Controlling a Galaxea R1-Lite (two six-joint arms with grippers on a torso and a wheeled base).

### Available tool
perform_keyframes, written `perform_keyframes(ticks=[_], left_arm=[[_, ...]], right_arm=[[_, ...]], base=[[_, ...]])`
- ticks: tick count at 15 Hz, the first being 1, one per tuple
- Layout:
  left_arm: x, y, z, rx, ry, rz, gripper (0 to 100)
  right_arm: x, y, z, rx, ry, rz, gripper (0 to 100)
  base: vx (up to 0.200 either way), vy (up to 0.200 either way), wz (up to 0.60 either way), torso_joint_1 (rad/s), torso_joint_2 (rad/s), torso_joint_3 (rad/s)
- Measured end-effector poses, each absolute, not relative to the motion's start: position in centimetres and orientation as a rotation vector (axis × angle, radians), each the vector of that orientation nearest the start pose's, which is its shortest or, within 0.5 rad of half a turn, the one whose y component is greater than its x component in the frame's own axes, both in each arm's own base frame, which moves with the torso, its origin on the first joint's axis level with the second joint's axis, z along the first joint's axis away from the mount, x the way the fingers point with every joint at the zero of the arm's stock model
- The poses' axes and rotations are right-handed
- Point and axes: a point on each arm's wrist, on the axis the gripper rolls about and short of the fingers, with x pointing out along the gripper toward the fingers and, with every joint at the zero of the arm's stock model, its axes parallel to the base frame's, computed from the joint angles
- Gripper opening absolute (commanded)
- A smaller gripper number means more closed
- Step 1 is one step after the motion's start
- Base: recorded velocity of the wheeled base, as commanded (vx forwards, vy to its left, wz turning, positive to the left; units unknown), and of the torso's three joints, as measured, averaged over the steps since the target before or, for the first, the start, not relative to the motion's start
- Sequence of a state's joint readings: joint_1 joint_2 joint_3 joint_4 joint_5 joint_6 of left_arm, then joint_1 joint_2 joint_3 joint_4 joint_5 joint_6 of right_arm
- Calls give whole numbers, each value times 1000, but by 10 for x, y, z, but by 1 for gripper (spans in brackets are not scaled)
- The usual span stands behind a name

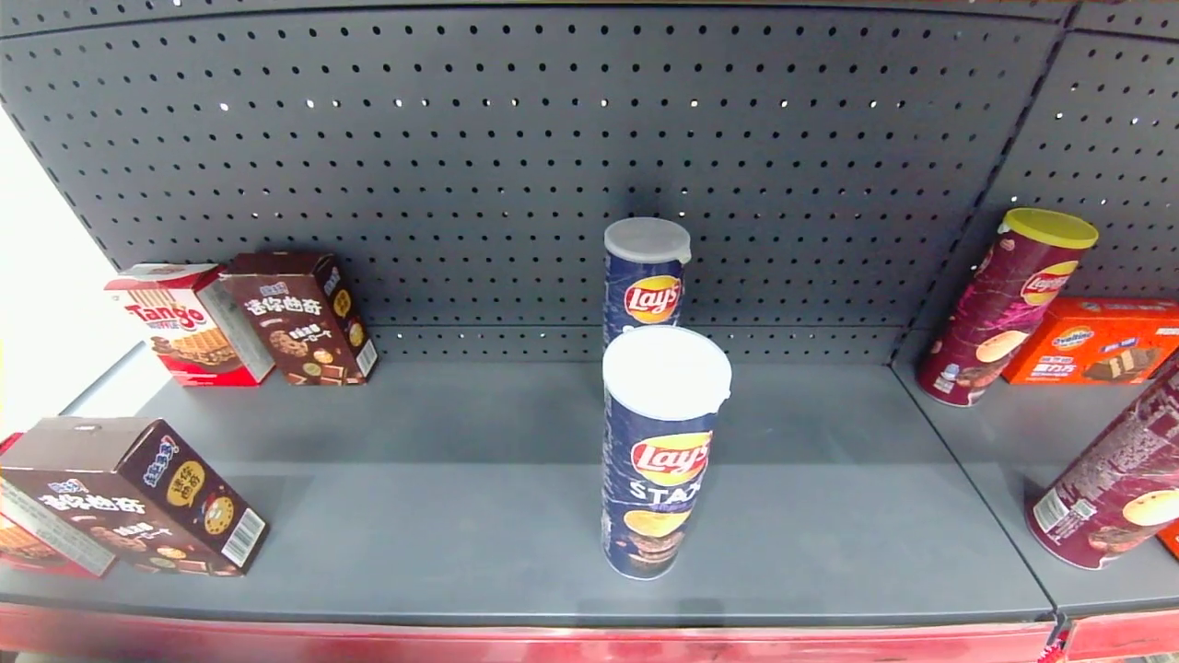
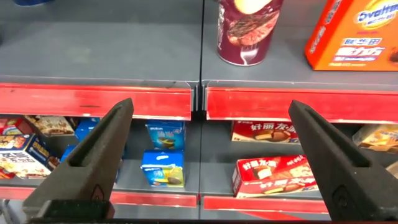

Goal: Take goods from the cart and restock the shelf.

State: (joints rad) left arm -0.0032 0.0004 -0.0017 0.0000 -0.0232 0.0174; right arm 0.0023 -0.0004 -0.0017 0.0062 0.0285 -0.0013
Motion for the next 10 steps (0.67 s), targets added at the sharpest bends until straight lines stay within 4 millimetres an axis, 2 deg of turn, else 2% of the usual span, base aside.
perform_keyframes(ticks=[10], left_arm=[[-23,0,76,17,-1,-26,100]], right_arm=[[-23,1,75,-2,4,31,100]], base=[[0,0,0,0,0,0]])
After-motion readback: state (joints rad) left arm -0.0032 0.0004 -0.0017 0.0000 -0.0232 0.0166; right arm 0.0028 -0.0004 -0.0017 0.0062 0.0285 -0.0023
